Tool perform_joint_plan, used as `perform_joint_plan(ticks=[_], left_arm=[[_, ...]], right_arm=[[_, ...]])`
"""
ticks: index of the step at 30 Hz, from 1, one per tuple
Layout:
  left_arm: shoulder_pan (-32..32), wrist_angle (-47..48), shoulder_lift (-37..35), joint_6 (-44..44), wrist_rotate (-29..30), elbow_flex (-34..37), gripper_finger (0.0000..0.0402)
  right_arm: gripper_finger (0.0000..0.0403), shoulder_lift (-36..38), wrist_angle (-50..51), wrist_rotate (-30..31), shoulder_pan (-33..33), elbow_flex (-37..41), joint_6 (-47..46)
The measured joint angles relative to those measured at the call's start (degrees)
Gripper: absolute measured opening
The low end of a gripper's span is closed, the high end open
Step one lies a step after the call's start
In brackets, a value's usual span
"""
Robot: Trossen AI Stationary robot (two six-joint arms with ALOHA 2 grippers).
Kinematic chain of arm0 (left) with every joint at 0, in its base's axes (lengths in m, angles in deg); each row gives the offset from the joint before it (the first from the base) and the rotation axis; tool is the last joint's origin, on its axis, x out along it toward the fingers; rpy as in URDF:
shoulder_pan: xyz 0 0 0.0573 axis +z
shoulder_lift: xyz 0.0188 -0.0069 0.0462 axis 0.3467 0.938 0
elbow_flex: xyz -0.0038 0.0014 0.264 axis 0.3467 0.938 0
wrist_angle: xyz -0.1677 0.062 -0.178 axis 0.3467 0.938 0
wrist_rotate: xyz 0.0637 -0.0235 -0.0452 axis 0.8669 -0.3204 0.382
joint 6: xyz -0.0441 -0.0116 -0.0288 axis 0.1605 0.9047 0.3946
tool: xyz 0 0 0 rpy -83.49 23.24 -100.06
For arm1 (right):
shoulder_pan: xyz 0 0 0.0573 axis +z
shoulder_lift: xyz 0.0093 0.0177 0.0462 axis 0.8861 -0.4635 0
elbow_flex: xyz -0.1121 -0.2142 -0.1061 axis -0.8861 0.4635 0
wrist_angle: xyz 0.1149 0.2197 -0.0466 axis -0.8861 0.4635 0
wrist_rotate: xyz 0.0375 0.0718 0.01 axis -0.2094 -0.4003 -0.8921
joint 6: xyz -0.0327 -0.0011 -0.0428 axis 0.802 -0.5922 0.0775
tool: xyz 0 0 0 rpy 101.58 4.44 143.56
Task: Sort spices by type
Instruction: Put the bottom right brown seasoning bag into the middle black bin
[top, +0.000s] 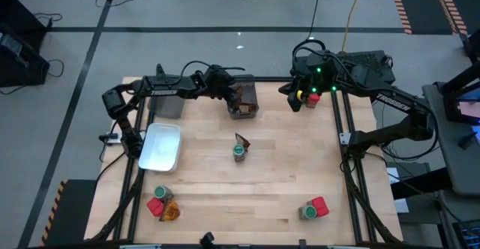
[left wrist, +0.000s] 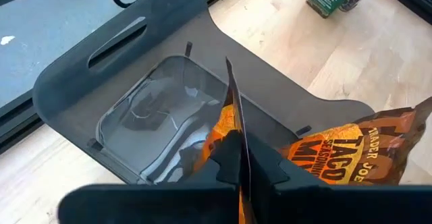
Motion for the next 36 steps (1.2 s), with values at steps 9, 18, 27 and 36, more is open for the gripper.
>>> perform_joint_plan(ticks=[9,18,27,36], left_arm=[[0.0,0.0,0.0,0.1,-0.1,0.0,0.0004],[0.0,-0.1,0.0,0.0,-0.2,0.0,0.0002],[-0.1,-0.9,-0.1,-3.6,-1.1,-1.7,0.0001],[0.0,-0.5,-0.1,-7.5,-1.4,-4.5,0.0001]], right_arm=[[0.0,0.0,0.0,0.0,0.0,0.0,0.0],[0.0,0.0,0.0,0.0,0.0,0.0,0.0],[0.0,0.0,0.0,0.0,0.0,0.0,0.0],[0.0,0.0,0.0,0.0,0.0,0.0,0.0]])
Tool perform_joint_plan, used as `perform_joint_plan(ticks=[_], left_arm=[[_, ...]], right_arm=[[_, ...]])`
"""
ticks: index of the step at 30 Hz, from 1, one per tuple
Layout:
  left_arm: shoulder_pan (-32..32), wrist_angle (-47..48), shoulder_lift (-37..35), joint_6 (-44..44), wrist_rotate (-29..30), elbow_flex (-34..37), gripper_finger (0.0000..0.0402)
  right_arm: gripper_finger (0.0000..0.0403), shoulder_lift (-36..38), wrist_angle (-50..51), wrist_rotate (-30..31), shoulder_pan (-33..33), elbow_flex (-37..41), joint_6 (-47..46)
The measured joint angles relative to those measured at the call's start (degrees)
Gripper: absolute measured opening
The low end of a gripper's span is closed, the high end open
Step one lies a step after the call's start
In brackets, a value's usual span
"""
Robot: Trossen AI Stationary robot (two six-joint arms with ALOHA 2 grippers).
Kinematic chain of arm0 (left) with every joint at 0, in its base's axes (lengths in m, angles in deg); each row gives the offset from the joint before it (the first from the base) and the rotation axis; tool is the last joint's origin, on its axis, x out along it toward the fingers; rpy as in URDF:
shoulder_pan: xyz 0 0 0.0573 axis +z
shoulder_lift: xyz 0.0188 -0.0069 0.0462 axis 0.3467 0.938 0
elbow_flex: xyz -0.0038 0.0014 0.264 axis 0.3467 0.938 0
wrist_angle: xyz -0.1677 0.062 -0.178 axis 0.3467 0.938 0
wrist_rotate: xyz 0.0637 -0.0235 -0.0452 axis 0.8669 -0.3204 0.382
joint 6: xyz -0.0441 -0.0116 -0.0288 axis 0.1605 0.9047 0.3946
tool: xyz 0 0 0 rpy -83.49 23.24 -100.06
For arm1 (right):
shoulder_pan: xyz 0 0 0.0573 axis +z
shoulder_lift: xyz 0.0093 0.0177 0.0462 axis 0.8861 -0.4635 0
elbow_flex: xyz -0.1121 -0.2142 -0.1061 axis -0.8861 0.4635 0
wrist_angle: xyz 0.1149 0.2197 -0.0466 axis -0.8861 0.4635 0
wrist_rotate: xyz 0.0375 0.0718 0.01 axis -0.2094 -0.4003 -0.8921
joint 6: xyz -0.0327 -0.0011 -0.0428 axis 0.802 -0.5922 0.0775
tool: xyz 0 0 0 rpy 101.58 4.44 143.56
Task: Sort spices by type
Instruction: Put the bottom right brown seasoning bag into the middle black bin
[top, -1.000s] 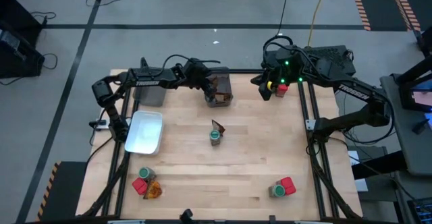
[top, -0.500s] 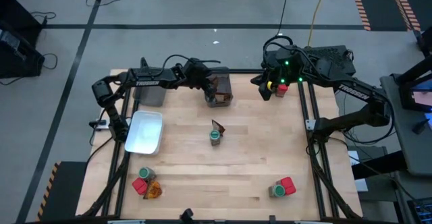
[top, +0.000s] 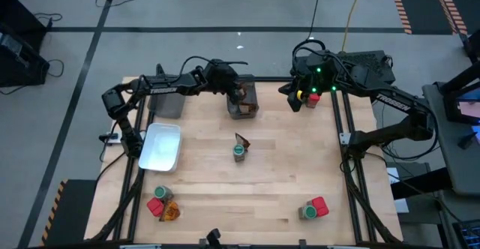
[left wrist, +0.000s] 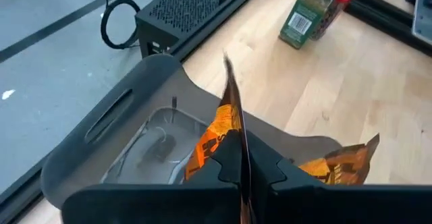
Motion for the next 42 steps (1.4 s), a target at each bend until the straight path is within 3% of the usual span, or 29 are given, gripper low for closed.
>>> perform_joint_plan(ticks=[13,28,42], left_arm=[[-1.6,1.1,0.0,-6.7,-6.5,0.0,0.0001],[-3.9,1.3,0.0,-12.2,-6.5,0.0,0.0002],[-3.8,1.2,0.0,-12.1,-5.7,0.0,0.0055]], right_arm=[[0.0,0.0,-4.3,0.0,0.0,0.0,1.4],[0.0,0.0,-6.6,0.0,0.0,0.0,1.5],[0.0,0.0,-3.2,0.0,0.0,0.0,3.2]])
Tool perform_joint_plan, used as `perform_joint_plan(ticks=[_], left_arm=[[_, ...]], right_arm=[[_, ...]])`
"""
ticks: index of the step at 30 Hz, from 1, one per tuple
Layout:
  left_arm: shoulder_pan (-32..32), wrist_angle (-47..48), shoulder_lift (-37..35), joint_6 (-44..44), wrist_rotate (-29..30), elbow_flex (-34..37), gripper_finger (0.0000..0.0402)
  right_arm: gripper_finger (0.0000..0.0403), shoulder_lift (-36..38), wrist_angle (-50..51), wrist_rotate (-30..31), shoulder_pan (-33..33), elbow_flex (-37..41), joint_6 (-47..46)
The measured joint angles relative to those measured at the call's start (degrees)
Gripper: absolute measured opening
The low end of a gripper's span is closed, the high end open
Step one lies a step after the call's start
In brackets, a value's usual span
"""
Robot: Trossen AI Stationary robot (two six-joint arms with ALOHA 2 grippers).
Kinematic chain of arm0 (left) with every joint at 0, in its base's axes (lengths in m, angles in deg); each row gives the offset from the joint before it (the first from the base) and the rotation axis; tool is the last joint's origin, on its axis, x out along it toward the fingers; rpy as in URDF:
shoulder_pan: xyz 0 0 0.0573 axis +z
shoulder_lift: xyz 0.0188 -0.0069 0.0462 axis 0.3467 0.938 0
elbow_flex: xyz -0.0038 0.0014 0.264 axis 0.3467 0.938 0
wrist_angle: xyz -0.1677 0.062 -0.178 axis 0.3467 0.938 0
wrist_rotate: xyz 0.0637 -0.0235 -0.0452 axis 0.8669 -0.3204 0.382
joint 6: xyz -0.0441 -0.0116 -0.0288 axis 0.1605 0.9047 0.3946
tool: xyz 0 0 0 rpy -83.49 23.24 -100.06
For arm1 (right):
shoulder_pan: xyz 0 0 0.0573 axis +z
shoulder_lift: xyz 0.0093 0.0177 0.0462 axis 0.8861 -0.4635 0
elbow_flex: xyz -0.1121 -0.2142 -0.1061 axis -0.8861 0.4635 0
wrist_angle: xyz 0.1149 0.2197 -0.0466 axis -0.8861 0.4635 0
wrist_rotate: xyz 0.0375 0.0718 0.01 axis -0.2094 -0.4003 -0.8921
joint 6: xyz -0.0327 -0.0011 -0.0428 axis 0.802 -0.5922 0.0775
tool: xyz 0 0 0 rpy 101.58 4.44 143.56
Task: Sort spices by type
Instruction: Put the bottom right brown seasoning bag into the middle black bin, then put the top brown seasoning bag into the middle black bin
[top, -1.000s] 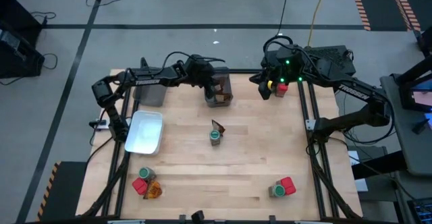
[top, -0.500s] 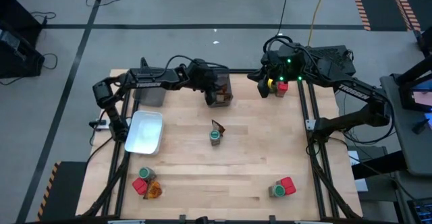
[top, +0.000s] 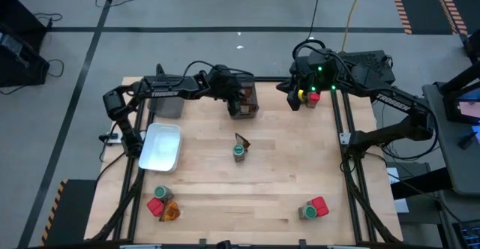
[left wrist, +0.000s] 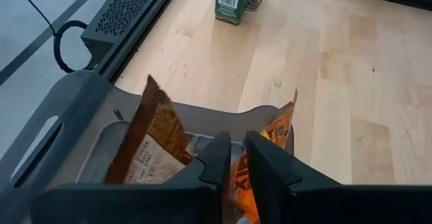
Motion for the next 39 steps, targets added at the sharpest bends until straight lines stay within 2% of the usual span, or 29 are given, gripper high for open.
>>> perform_joint_plan(ticks=[19,26,29,35,39], left_arm=[[0.0,0.0,0.0,0.0,-0.1,0.0,0.0059],[0.5,0.0,-3.7,-0.4,-0.6,0.0,0.0061],[0.8,0.5,-5.2,0.0,-1.6,0.0,0.0081],[0.7,3.6,-7.6,0.1,-1.6,0.0,0.0166],[0.7,7.7,-11.6,0.4,-1.7,0.0,0.0199]], right_arm=[[0.0,0.0,1.2,0.0,0.0,0.0,0.0],[0.0016,0.0,1.2,0.0,0.0,0.0,0.0],[0.0033,0.0,1.2,0.0,0.0,0.0,0.0],[0.0064,0.0,1.2,0.0,0.0,0.0,0.0],[0.0079,0.0,1.2,0.0,0.0,0.0,0.0]])
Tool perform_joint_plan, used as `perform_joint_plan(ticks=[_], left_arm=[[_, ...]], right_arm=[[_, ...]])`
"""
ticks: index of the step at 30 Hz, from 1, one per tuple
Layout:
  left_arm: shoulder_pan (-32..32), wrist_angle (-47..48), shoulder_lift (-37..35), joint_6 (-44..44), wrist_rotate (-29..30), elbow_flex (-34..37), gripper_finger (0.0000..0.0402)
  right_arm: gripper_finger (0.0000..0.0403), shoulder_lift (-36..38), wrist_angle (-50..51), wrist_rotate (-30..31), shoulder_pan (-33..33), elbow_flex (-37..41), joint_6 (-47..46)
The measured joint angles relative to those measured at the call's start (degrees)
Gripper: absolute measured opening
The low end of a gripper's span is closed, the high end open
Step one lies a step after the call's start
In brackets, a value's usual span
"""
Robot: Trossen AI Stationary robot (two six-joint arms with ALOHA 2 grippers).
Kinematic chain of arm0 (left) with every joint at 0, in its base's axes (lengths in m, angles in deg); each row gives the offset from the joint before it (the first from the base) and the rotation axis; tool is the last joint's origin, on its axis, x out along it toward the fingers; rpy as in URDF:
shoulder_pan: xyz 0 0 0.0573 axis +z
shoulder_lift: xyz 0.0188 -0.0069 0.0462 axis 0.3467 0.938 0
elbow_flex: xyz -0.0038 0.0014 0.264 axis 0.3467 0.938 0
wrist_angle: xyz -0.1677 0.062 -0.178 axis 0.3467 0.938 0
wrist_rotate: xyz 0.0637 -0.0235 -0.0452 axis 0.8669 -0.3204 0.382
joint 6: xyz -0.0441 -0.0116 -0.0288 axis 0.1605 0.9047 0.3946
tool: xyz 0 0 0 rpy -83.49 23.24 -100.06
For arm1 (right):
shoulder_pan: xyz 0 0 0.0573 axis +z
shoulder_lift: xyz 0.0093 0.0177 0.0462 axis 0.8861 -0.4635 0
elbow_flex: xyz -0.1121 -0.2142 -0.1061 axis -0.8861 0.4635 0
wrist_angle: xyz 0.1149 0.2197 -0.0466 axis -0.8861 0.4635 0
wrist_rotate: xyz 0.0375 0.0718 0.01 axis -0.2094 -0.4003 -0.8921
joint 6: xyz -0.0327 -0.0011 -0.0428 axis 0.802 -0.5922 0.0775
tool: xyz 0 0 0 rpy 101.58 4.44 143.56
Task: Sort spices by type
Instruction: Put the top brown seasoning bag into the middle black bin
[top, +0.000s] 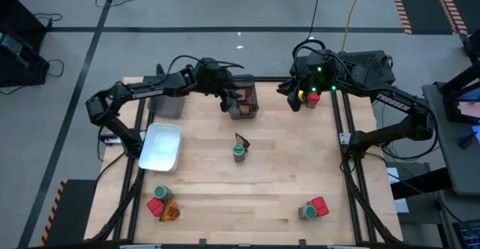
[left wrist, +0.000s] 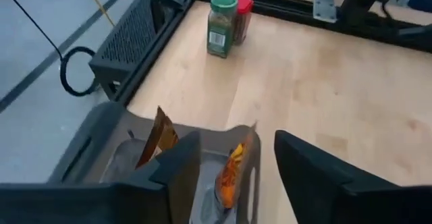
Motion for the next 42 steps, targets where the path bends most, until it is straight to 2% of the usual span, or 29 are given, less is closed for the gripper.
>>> perform_joint_plan(ticks=[4,8,17,24,29,33,38,42], left_arm=[[-0.6,5.1,-4.3,6.0,-0.4,0.0,0.0202],[-1.8,9.5,-8.0,8.9,-3.8,0.0,0.0203],[-9.2,17.4,-12.3,14.8,-4.4,0.0,0.0203],[-16.8,26.2,-14.2,17.9,2.9,0.0,0.0203],[-22.4,30.7,-15.6,24.9,5.9,0.3,0.0203],[-27.1,30.7,-17.1,32.2,9.8,1.6,0.0203],[-33.5,34.2,-18.2,40.6,14.6,1.7,0.0203],[-38.7,36.9,-18.5,41.7,17.2,1.7,0.0203]], right_arm=[[0.0089,0.0,0.0,-0.3,0.0,0.0,0.2],[0.0094,0.0,-0.1,-0.2,0.3,0.0,1.1],[0.0095,-3.3,-1.8,-0.3,4.4,0.0,1.9],[0.0095,-5.4,-1.9,-0.3,8.3,0.0,4.0],[0.0095,-6.4,-2.3,-0.3,11.2,0.0,6.7],[0.0095,-7.5,-3.6,-0.3,13.4,0.0,8.0],[0.0095,-9.3,-9.2,-0.3,16.1,0.0,8.8],[0.0095,-10.7,-13.8,-1.4,18.2,0.0,6.8]])
